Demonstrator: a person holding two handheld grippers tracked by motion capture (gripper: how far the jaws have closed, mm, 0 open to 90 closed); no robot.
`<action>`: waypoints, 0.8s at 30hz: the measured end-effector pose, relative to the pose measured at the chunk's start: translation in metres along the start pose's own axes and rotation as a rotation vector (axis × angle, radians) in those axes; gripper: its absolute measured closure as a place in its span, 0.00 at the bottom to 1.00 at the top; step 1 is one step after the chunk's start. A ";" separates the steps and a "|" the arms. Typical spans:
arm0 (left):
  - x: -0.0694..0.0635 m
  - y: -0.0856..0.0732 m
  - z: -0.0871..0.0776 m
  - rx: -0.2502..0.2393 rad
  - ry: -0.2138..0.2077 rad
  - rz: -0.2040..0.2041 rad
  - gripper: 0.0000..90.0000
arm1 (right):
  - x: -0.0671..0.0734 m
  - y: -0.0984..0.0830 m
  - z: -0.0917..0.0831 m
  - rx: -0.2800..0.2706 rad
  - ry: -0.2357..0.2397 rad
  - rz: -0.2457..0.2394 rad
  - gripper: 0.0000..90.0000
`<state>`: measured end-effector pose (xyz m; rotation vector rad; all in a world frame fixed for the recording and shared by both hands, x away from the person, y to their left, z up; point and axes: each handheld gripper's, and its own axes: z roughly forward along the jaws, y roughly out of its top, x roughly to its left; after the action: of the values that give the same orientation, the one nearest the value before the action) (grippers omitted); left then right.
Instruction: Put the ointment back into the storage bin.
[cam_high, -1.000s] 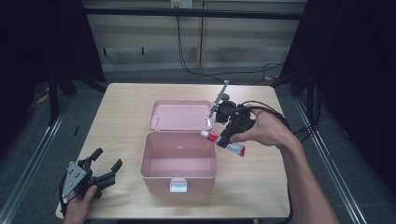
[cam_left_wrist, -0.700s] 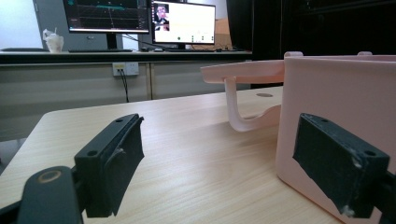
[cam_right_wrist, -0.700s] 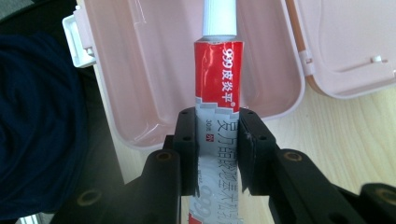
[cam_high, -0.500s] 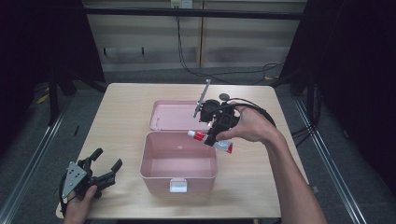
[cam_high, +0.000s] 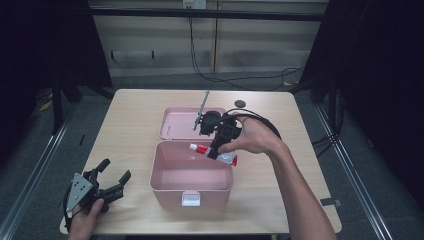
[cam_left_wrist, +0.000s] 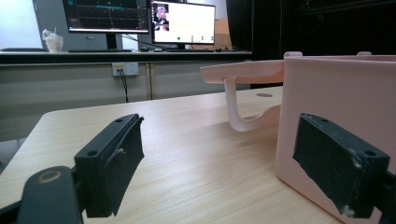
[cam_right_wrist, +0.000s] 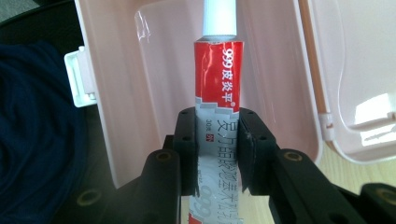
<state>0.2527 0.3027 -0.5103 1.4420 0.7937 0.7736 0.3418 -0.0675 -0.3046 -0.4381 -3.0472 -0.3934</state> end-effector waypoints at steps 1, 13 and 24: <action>0.000 0.000 0.000 0.000 0.000 0.000 0.17 | 0.000 0.000 0.000 0.000 0.000 0.000 0.79; 0.000 0.000 0.000 -0.001 0.000 0.001 0.17 | 0.000 0.020 0.017 0.015 -0.005 -0.036 0.79; 0.000 0.000 0.000 -0.002 -0.001 0.001 0.17 | -0.002 0.036 0.041 0.066 -0.016 -0.074 0.79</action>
<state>0.2528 0.3028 -0.5103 1.4414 0.7913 0.7735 0.3535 -0.0238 -0.3359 -0.3276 -3.0885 -0.2918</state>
